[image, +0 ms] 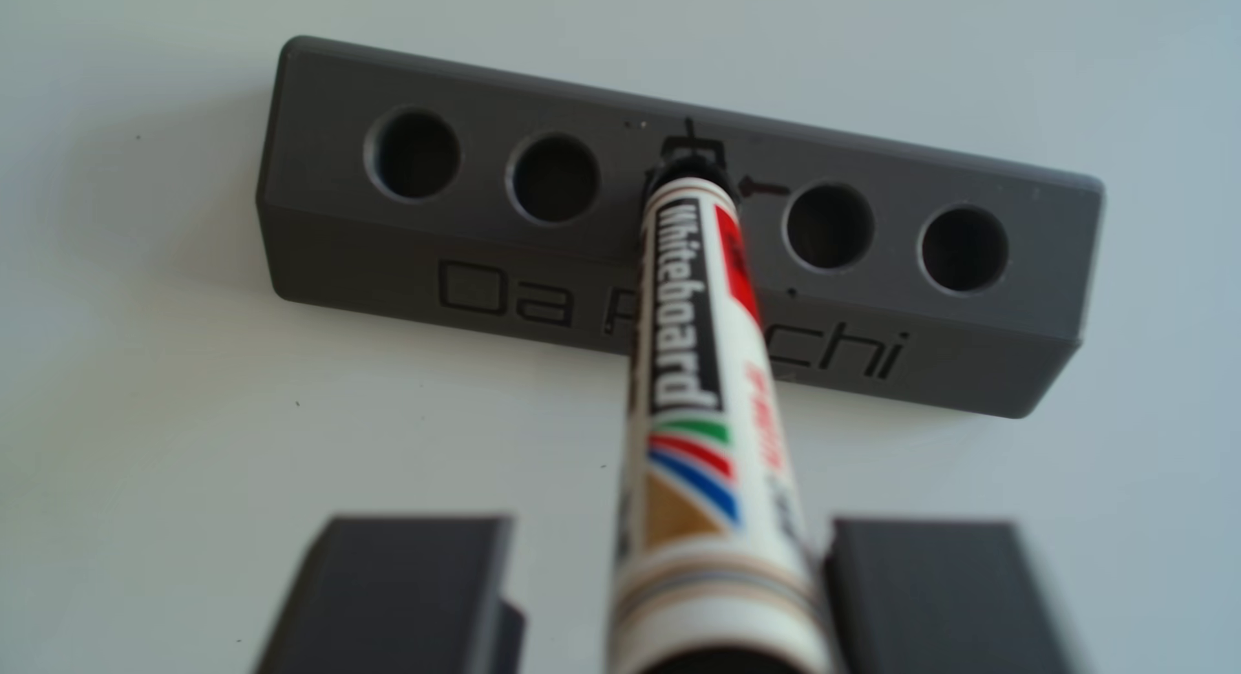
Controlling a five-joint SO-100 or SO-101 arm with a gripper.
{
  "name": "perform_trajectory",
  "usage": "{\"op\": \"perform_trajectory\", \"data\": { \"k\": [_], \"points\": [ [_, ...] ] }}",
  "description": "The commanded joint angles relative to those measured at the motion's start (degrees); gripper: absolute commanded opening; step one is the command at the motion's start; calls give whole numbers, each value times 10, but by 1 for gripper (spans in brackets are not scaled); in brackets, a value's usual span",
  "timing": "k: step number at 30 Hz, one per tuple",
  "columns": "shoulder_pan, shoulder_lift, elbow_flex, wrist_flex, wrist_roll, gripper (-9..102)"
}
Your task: Draw a face
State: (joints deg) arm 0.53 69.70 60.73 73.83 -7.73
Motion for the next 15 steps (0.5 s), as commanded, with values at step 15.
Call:
{"op": "perform_trajectory", "data": {
  "k": [15],
  "points": [
    [-3, 3, -17, -24, -6, 75]
  ]
}}
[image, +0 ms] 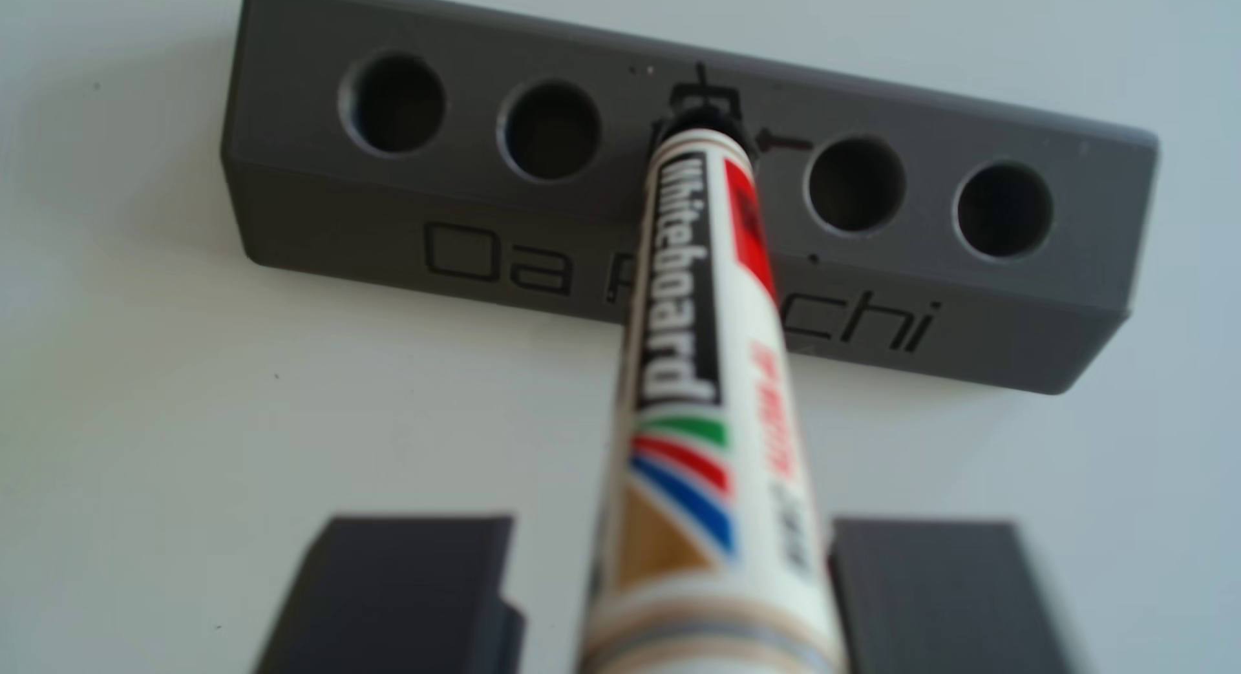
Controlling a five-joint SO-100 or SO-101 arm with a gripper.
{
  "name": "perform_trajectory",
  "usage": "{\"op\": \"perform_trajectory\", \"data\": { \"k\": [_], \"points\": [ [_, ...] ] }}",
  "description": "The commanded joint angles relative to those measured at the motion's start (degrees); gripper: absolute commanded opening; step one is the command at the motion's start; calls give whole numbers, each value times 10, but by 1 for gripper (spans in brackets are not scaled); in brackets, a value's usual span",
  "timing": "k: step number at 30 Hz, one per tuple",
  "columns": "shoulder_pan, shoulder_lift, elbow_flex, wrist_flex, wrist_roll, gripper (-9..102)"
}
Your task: Draw a face
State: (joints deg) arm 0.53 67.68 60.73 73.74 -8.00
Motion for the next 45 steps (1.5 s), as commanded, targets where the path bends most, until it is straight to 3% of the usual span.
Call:
{"op": "perform_trajectory", "data": {
  "k": [1, 12, 45],
  "points": [
    [-3, 24, -17, -23, -4, 75],
    [-4, 24, -83, -3, -19, 75],
    [-2, 15, -66, 13, -23, 74]
  ]
}}
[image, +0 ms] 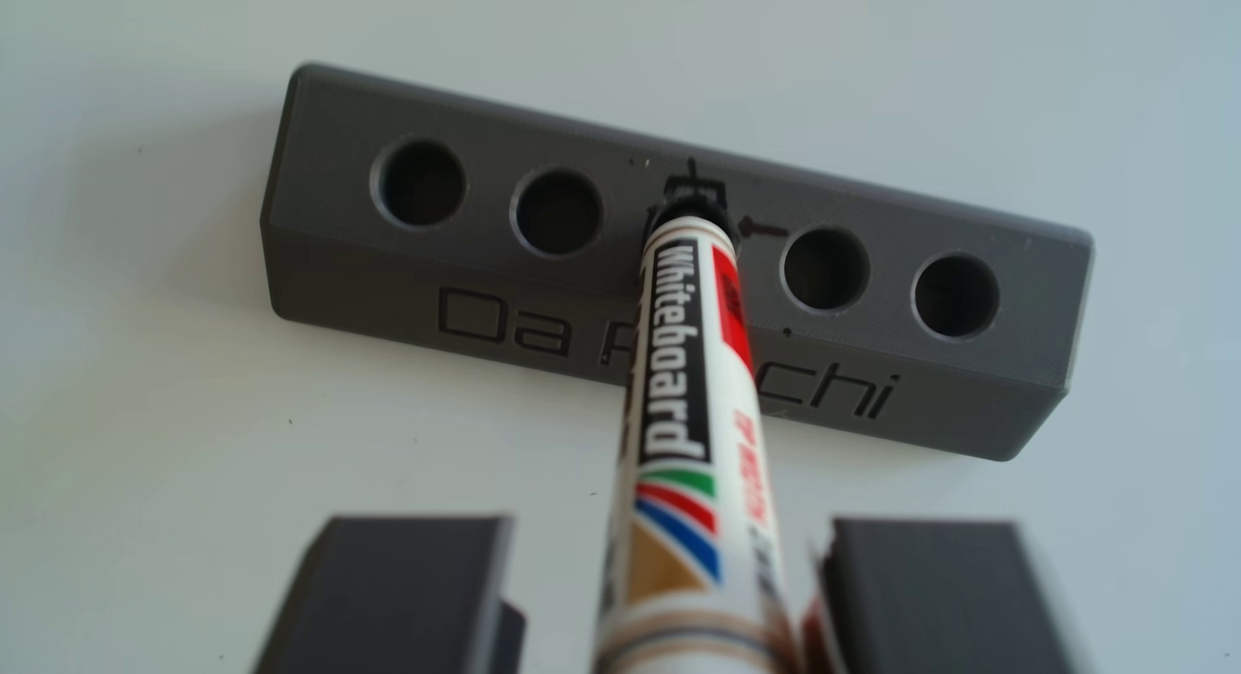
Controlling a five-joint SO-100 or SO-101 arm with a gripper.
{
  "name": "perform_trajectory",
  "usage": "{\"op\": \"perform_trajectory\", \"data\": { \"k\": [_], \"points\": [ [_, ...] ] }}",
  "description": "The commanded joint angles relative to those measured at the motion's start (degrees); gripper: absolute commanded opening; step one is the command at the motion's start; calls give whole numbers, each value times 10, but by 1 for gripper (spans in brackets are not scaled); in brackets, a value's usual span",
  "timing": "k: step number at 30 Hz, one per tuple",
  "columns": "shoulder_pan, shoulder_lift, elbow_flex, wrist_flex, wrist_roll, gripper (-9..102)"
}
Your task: Draw a face
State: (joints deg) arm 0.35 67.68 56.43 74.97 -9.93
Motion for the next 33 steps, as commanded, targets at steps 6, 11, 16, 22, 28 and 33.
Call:
{"op": "perform_trajectory", "data": {
  "k": [6, 11, 16, 22, 28, 33],
  "points": [
    [0, 15, -16, 2, -4, 74],
    [0, 16, -4, 2, -4, 74],
    [1, 17, -6, 1, -4, 74],
    [-1, 18, -5, 1, -4, 66],
    [-1, 21, -7, 1, -4, 46],
    [-1, 20, -7, 1, -4, 38]
  ]
}}
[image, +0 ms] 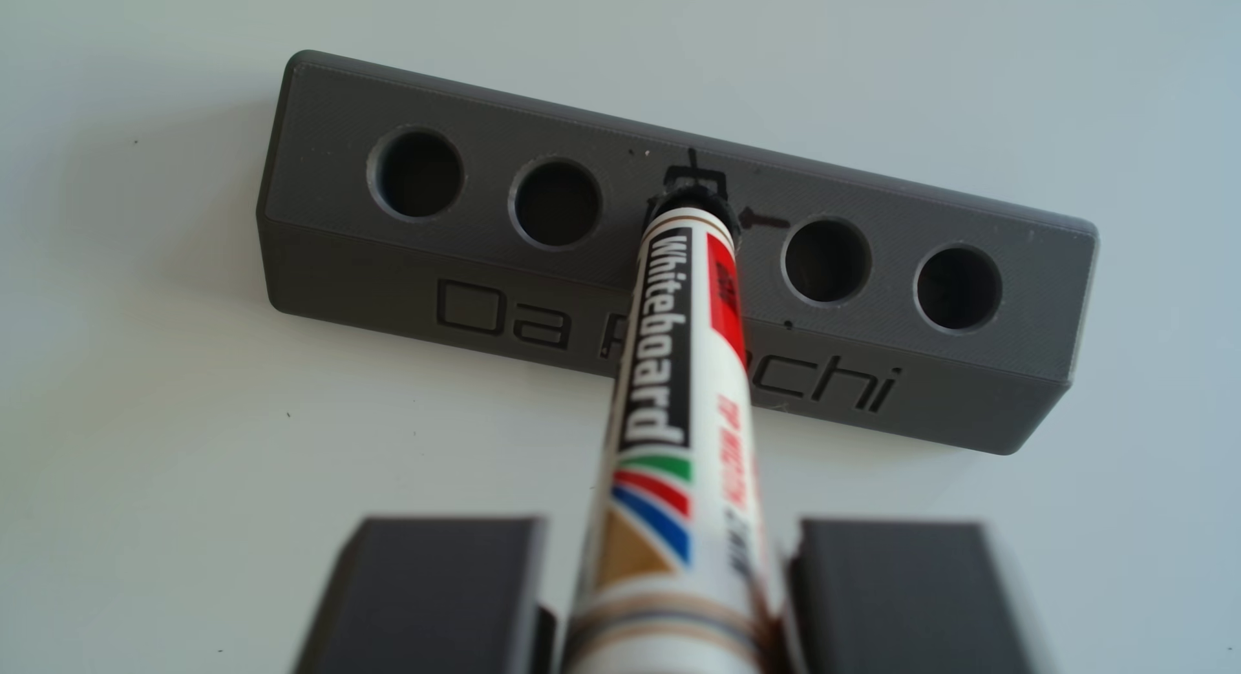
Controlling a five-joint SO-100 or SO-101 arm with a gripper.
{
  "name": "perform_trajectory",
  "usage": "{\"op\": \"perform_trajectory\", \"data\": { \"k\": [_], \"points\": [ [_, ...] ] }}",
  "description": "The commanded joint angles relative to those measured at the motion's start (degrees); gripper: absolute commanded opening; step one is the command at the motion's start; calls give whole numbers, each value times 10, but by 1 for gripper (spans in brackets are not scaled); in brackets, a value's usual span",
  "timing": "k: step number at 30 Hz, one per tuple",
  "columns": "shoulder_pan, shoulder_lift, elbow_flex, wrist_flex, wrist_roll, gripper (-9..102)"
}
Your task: Draw a face
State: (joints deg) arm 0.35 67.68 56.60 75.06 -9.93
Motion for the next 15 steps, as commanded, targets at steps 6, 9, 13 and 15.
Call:
{"op": "perform_trajectory", "data": {
  "k": [6, 9, 13, 15],
  "points": [
    [0, 20, -7, 0, -4, 27],
    [0, 19, -6, 1, -4, 21],
    [2, 17, -6, 1, -4, 15],
    [3, 17, -6, 1, -4, 13]
  ]
}}
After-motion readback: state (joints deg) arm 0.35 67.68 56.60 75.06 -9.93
